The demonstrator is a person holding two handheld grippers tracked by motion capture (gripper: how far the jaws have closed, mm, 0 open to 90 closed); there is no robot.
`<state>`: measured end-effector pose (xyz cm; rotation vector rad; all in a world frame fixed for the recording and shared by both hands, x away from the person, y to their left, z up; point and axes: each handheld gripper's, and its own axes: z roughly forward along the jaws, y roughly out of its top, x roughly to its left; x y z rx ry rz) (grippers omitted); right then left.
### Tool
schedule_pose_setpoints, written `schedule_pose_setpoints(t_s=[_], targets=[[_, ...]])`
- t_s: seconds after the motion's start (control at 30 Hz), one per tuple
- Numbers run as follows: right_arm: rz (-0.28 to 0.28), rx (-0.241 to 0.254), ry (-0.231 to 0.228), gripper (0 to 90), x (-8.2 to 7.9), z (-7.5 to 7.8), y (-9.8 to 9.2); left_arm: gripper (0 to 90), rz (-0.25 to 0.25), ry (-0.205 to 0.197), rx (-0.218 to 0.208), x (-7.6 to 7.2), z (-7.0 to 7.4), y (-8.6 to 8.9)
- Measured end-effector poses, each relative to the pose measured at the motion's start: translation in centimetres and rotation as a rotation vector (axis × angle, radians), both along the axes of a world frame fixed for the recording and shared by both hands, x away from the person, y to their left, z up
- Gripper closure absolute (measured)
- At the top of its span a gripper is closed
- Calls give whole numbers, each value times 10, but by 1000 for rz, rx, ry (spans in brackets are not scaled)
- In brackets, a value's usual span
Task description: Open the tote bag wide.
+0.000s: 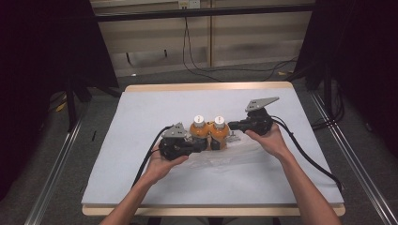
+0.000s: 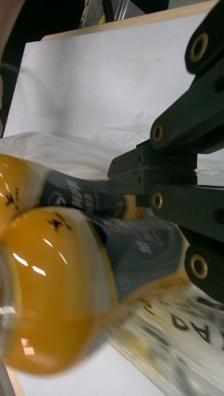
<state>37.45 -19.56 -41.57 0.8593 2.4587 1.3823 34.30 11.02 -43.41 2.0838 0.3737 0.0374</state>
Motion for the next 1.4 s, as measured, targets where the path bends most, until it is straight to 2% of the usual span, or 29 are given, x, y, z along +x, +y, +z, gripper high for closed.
schedule_pose_setpoints(t_s=[0.03, 0.1, 0.17, 0.2, 0.23, 0.33, 0.4, 0.47, 0.5, 0.6, 0.67, 0.73, 0.9, 0.97, 1.03, 1.07, 1.17, 1.2, 1.23, 1.3, 1.37, 1.4], targets=[[2, 0, 3, 900, 2, -1, 2, 900, -5, -10, 17, 0, 0, -3], [11, 18, 6, 900, 7, -2, 4, 900, -11, -5, 10, 1, -1, -9], [14, 22, 3, 900, 11, -2, 8, 900, -12, -9, 31, 1, -3, -15], [17, 25, 8, 900, 14, -2, 9, 900, -13, 4, 24, 2, -4, -18], [18, 20, 11, 900, 15, -3, 10, 900, -7, 7, 21, 1, -6, -20], [25, -3, 19, 900, 20, -5, 15, 900, 6, -22, 55, 0, -10, -23], [26, -7, 28, 900, 22, -8, 19, 900, 2, 0, 41, 2, -13, -24], [32, -5, 41, 900, 24, -13, 22, 900, 3, -11, 70, 2, -15, -24], [35, -11, 47, 900, 25, -16, 23, 900, 4, -3, 60, 2, -17, -24], [53, -27, 70, 900, 27, -24, 27, 900, 9, -3, 71, 3, -21, -23], [55, -48, 85, 900, 28, -28, 30, 900, 9, -12, 90, 3, -22, -24], [54, -80, 88, 900, 30, -33, 32, 900, 16, -10, 87, 3, -24, -25], [68, -97, 121, 900, 32, -45, 38, 900, 19, -15, 111, 1, -31, -28], [65, -98, 133, 900, 33, -50, 38, 900, 17, -12, 113, 1, -35, -29], [58, -93, 141, 900, 34, -54, 39, 900, 10, -15, 134, 0, -37, -30], [54, -100, 145, 900, 34, -56, 39, 900, 14, -9, 120, 0, -38, -30], [47, -111, 160, 900, 36, -63, 40, 900, 12, -10, 141, -1, -41, -28], [39, -111, 173, 900, 36, -64, 40, 900, 10, -6, 130, -2, -44, -29], [40, -112, 170, 900, 36, -66, 40, 900, 9, -18, 155, -3, -44, -28], [30, -116, 186, 900, 37, -68, 41, 900, 6, -19, 140, -3, -47, -27], [32, -112, 184, 900, 39, -71, 42, 900, 8, -11, 133, -4, -48, -27], [32, -106, 187, 900, 39, -71, 41, 900, 2, -15, 142, -4, -49, -27]])
